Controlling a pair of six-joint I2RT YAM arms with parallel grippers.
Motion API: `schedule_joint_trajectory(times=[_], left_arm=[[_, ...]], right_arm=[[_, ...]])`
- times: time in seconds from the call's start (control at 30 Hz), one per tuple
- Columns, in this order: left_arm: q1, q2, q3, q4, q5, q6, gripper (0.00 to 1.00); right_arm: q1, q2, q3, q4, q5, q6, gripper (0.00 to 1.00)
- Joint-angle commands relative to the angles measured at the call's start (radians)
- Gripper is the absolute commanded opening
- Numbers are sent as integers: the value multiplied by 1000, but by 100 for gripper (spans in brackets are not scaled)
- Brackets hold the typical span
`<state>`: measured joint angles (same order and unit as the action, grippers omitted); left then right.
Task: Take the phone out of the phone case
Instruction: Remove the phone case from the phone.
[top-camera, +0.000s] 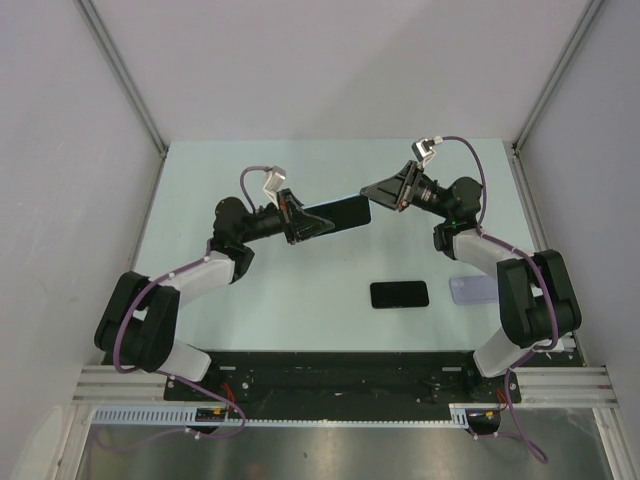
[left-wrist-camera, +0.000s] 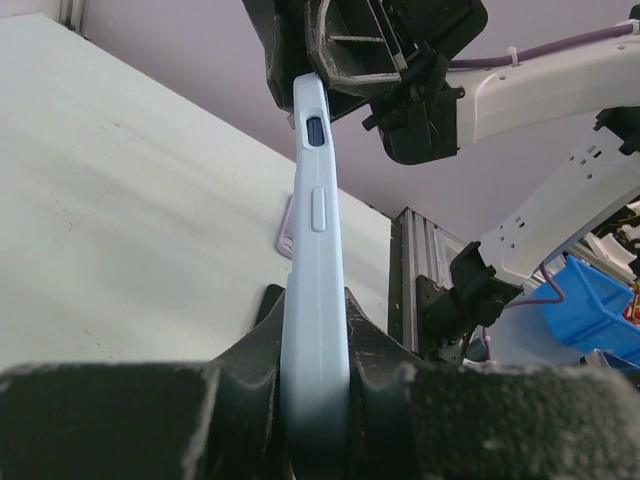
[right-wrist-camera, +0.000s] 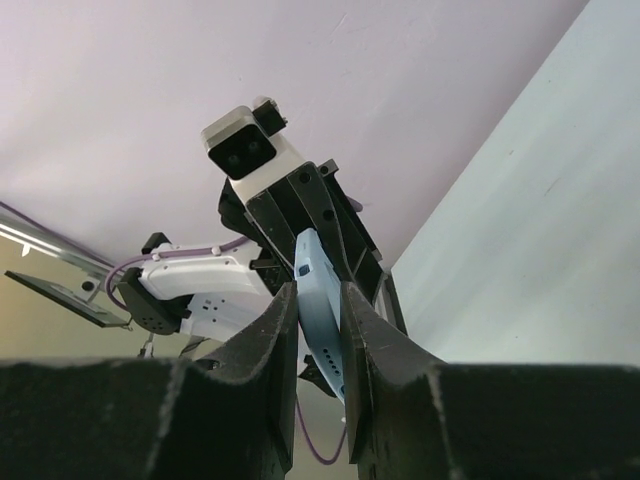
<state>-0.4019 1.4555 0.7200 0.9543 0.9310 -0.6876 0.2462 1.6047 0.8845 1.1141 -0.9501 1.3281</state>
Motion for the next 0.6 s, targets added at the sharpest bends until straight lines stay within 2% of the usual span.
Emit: schedule_joint_trajectory(times=[0.0,0.57], left_arm=[[-44,-72,38,103,127,49,0],[-66,-84,44,113,178,54,0]], right_arm=[[-8,21,2,-34,89,54,22],[-8,54,2,-34,103,129,21]])
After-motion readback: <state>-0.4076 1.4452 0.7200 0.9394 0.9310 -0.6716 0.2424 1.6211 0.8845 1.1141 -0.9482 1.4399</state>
